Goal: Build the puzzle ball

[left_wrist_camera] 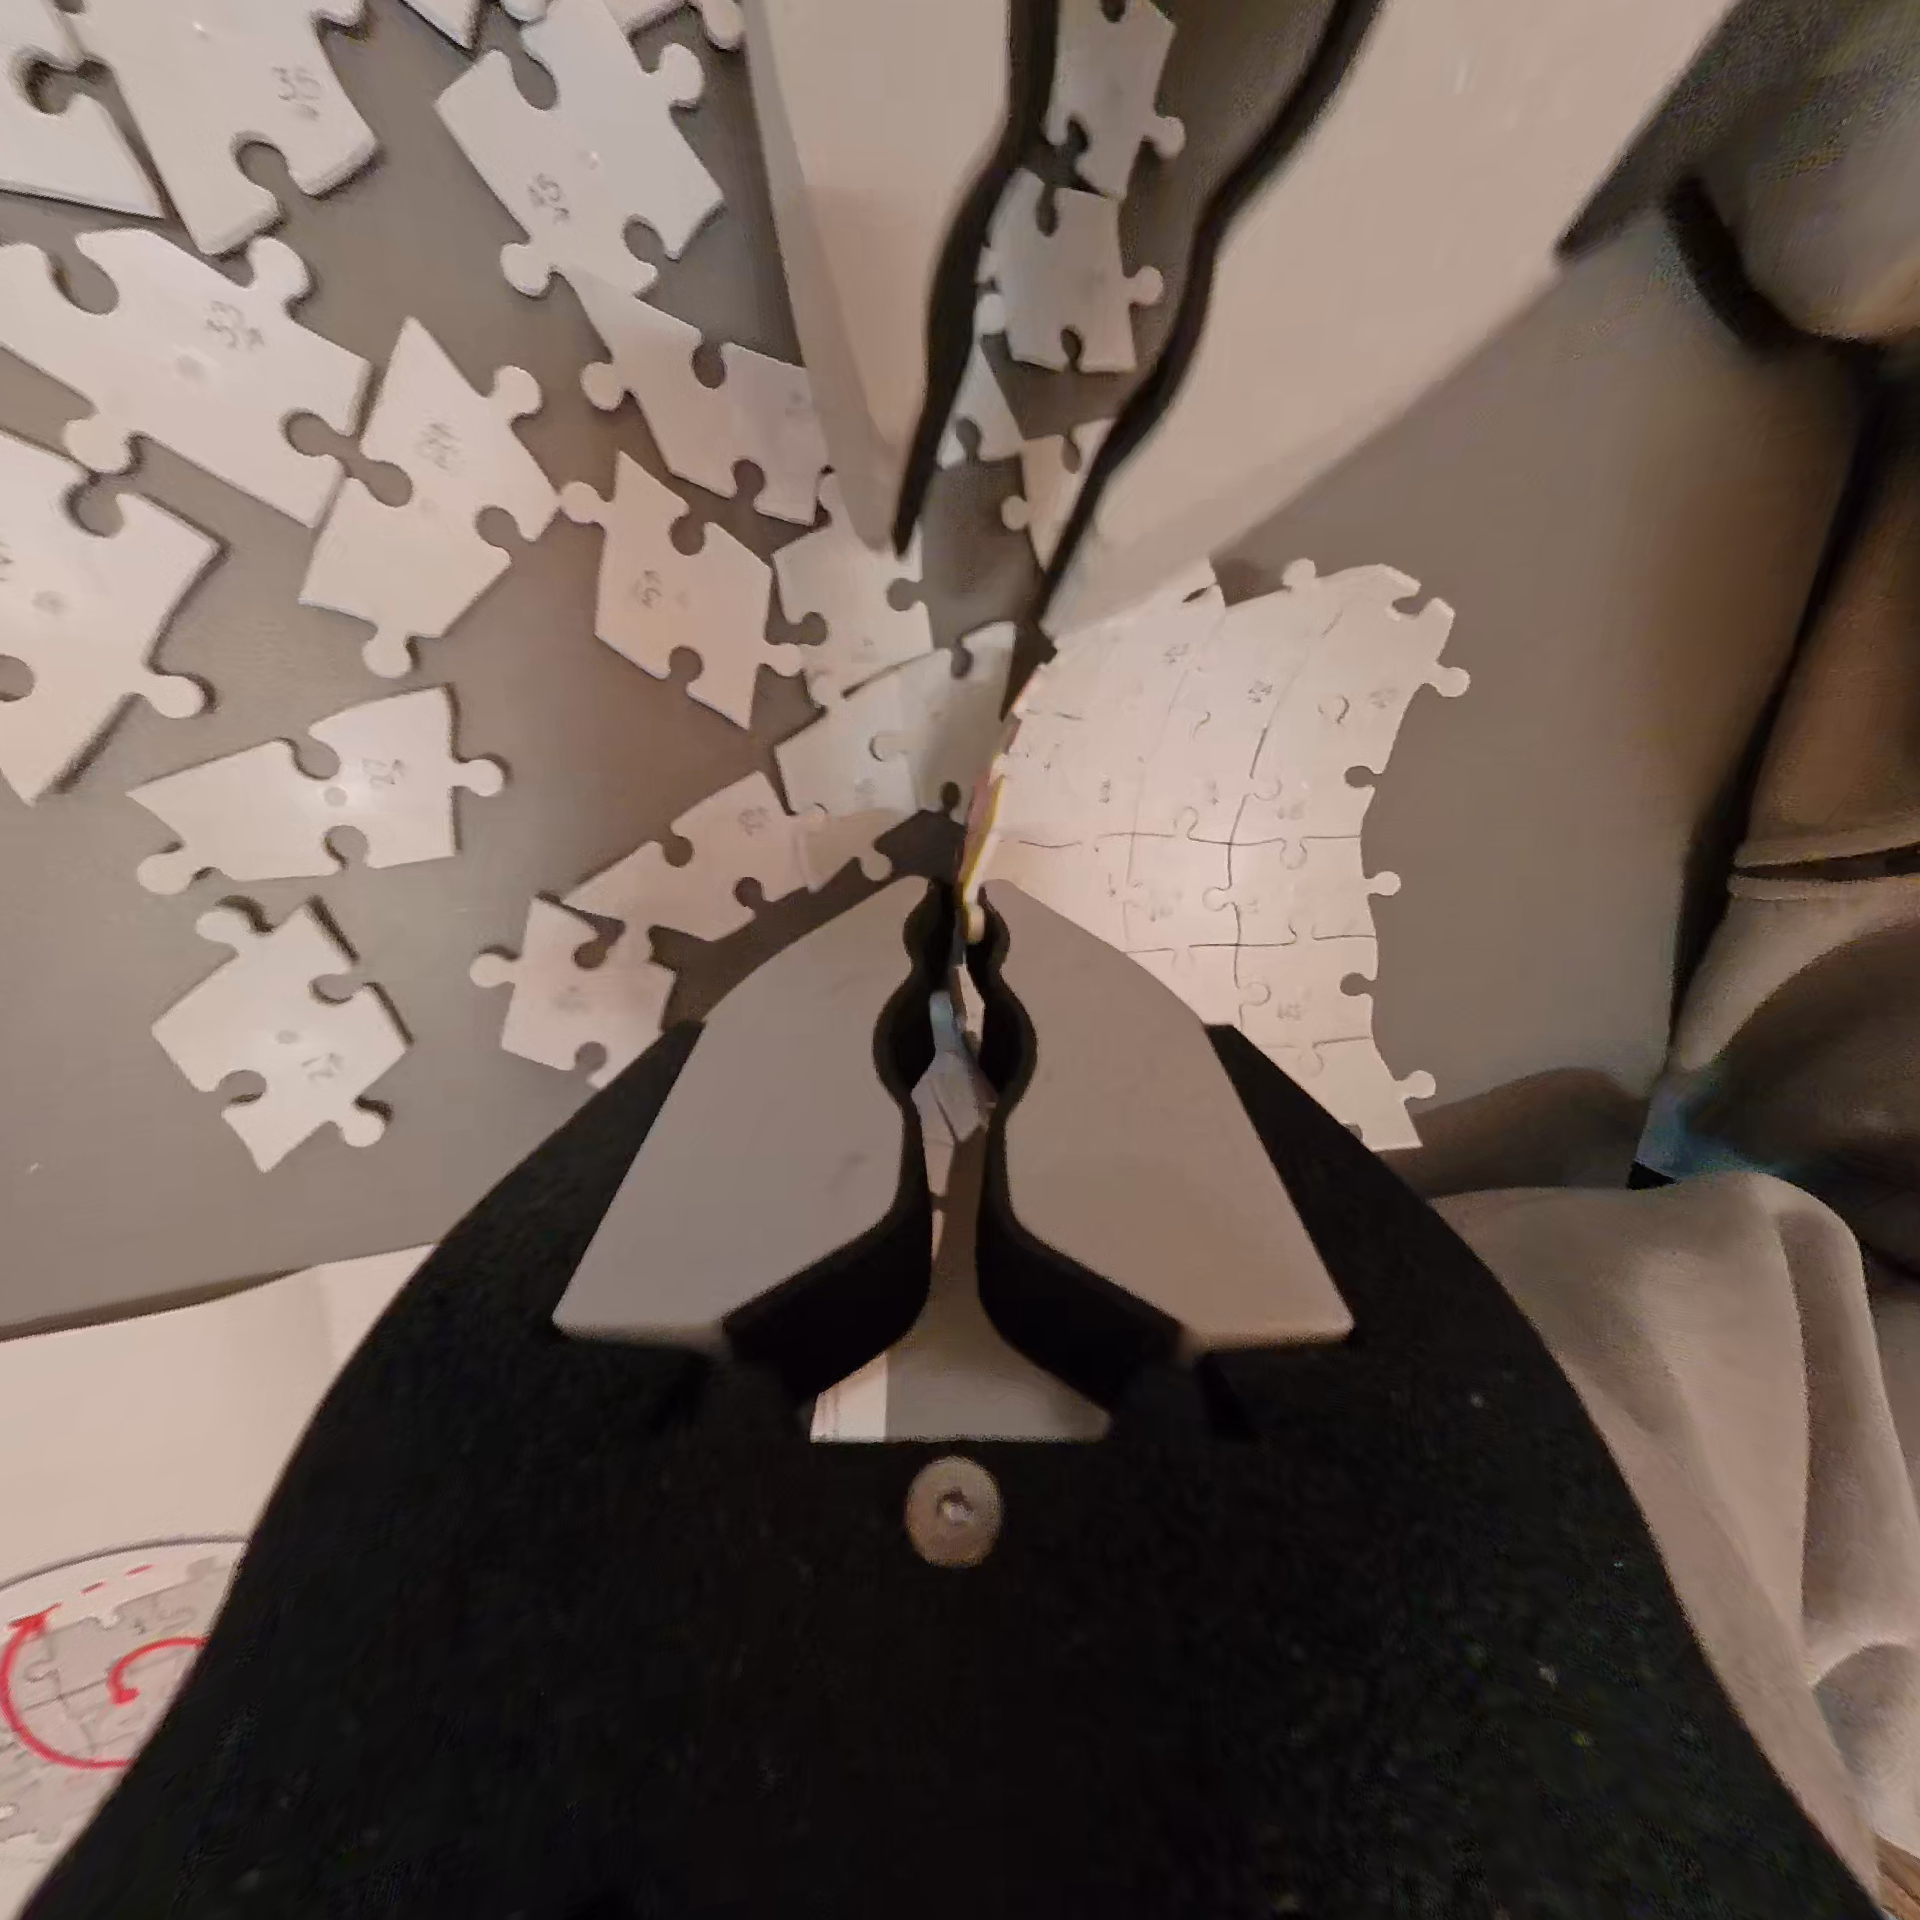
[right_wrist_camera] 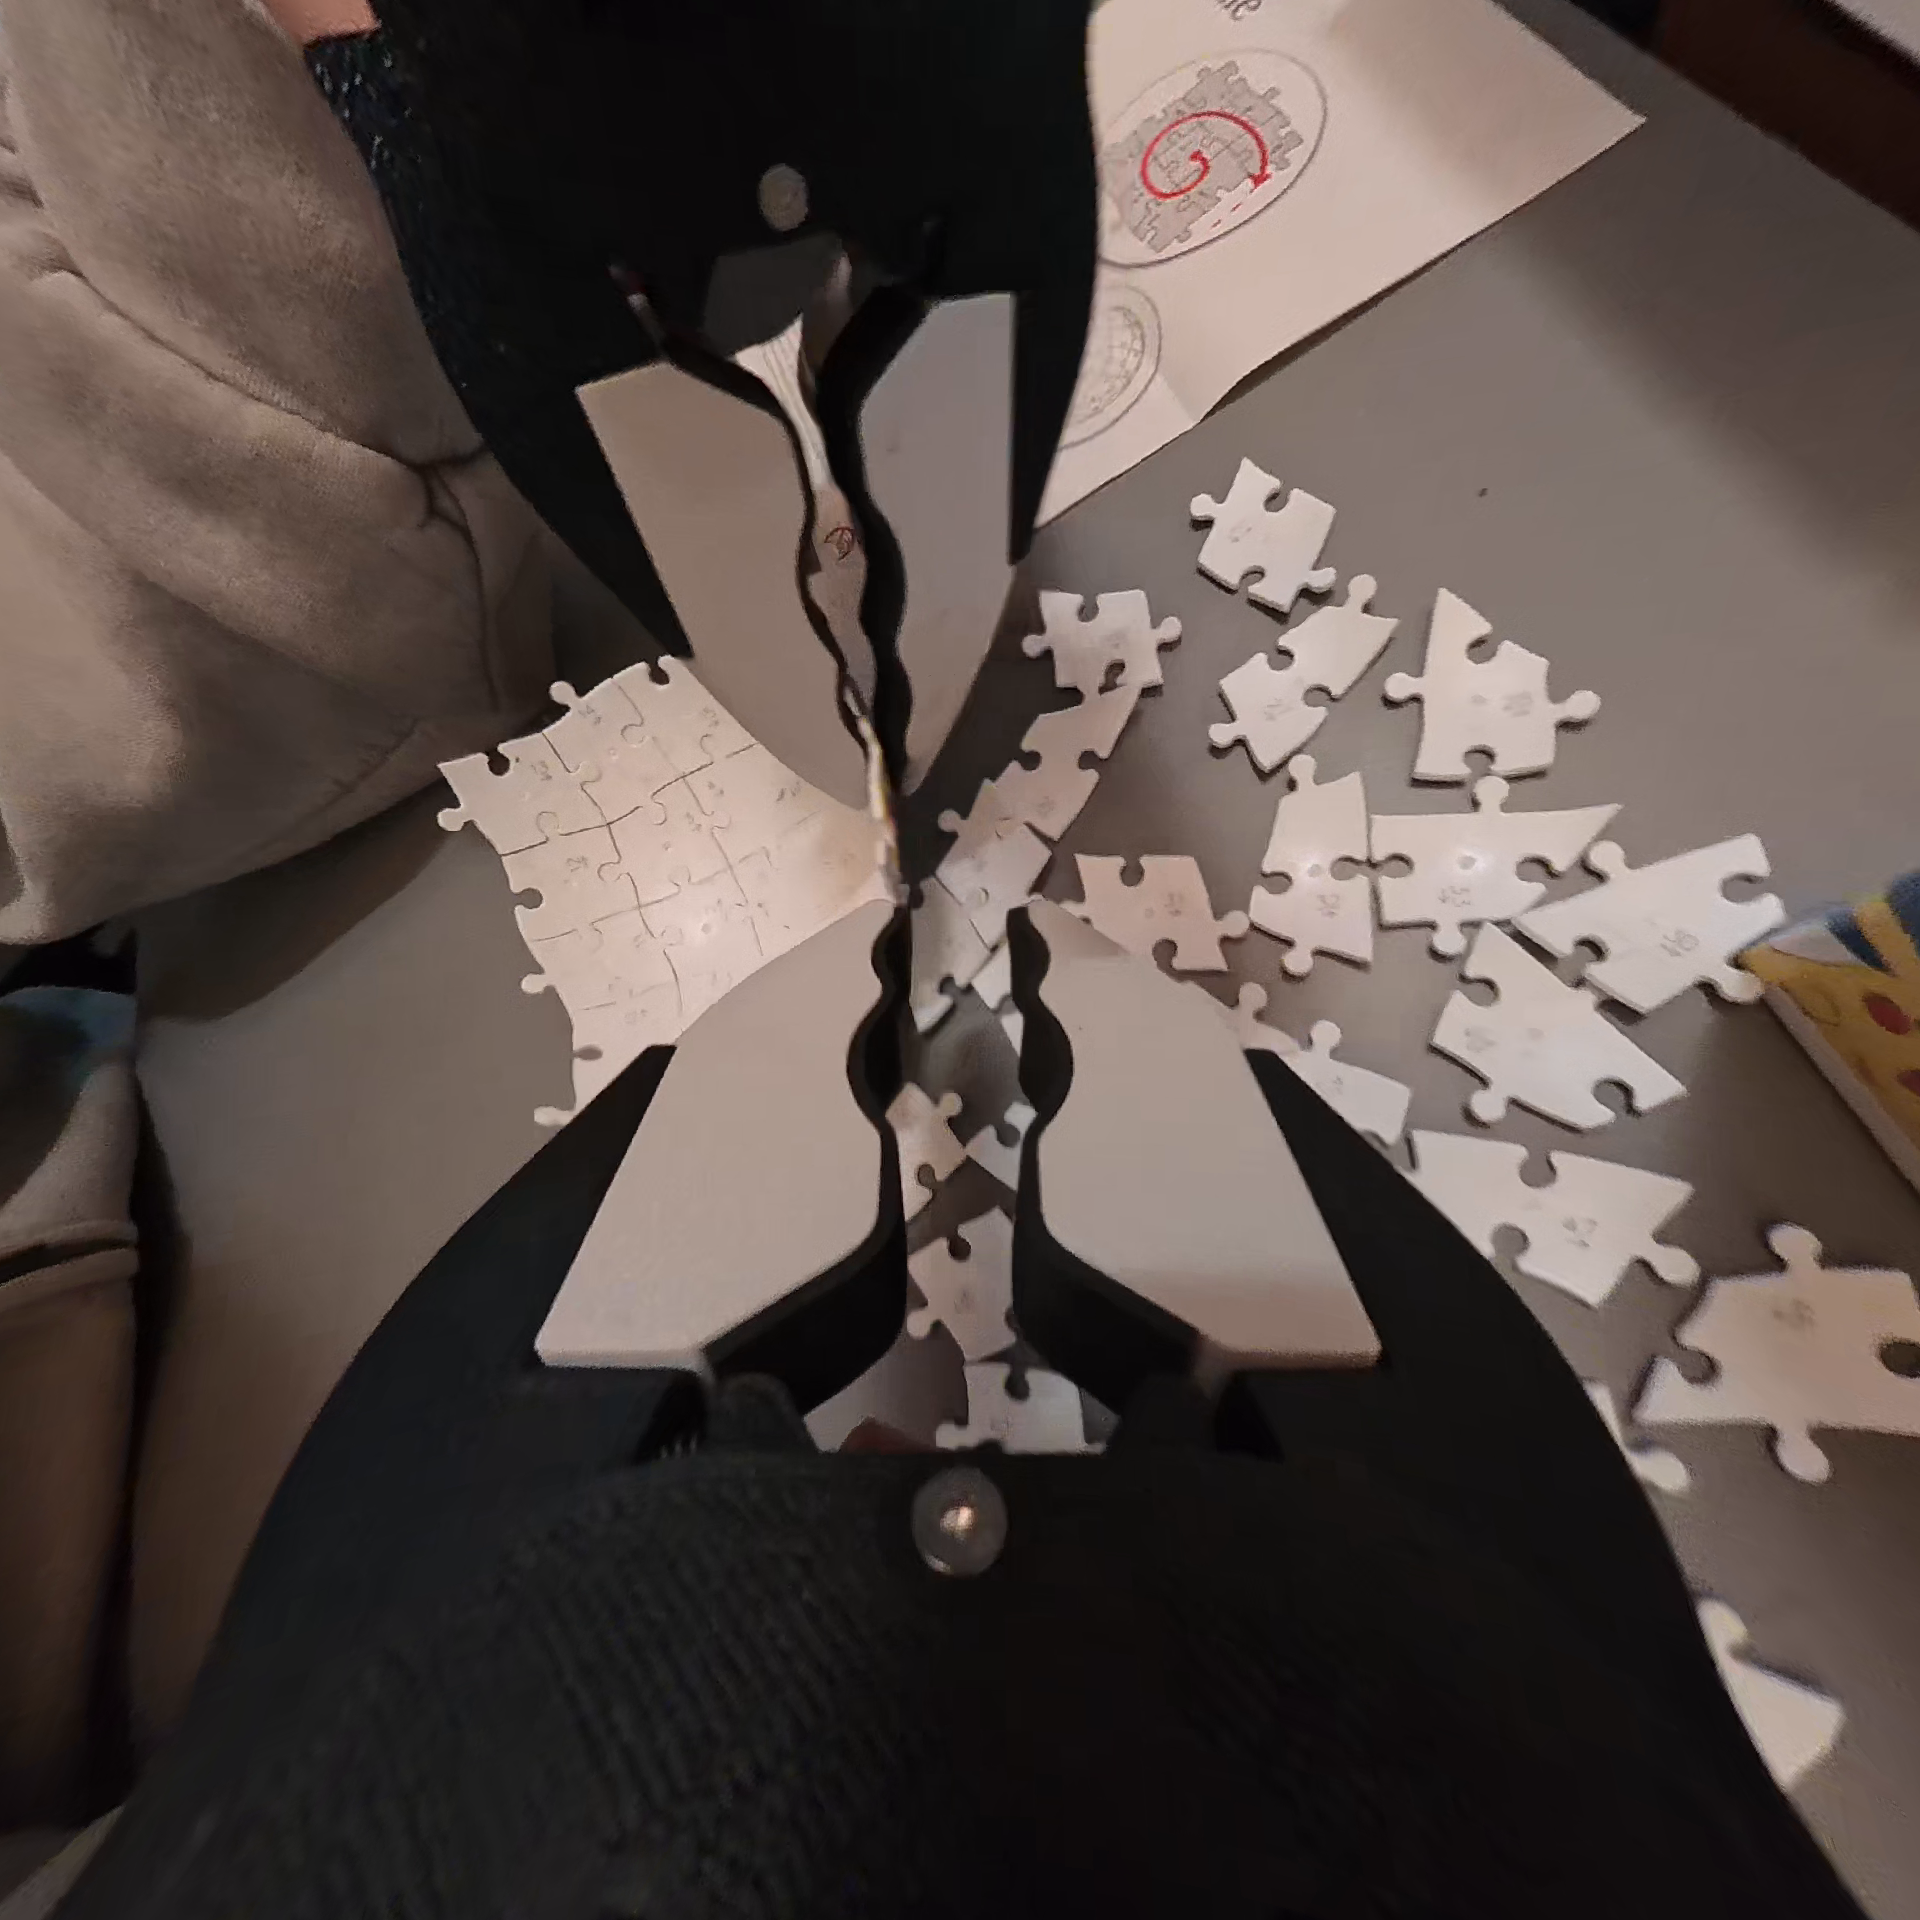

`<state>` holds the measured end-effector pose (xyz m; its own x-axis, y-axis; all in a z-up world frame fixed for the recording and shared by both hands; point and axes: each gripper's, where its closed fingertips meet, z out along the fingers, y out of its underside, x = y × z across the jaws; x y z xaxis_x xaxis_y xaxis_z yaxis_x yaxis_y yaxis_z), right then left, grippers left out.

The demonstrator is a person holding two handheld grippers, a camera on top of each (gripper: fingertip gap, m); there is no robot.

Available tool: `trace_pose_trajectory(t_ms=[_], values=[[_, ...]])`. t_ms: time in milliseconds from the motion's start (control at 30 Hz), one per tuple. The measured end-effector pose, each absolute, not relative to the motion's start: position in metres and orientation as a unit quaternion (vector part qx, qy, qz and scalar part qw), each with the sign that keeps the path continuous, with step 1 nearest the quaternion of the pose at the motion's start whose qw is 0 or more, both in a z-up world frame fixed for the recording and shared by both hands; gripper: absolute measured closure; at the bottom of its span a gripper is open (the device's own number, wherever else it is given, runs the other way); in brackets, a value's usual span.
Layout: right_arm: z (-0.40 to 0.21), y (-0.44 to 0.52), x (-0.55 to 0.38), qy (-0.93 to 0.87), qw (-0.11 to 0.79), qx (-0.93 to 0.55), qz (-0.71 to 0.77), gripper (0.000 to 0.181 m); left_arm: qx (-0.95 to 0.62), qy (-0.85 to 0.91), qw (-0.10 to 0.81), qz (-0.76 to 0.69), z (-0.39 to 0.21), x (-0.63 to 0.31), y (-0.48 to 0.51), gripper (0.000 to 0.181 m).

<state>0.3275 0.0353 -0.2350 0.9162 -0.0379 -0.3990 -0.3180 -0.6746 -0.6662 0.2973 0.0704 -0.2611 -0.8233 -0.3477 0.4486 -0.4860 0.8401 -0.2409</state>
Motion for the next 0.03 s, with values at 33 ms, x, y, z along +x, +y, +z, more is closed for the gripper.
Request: trace_pose_trajectory(t_ms=[33], values=[[-0.2341, 0.0317, 0.3295, 0.101, 0.391, -0.898, 0.177, 0.163, 0.223, -0.939, 0.198, 0.174, -0.2606, 0.2932, 0.0703, 0.178]])
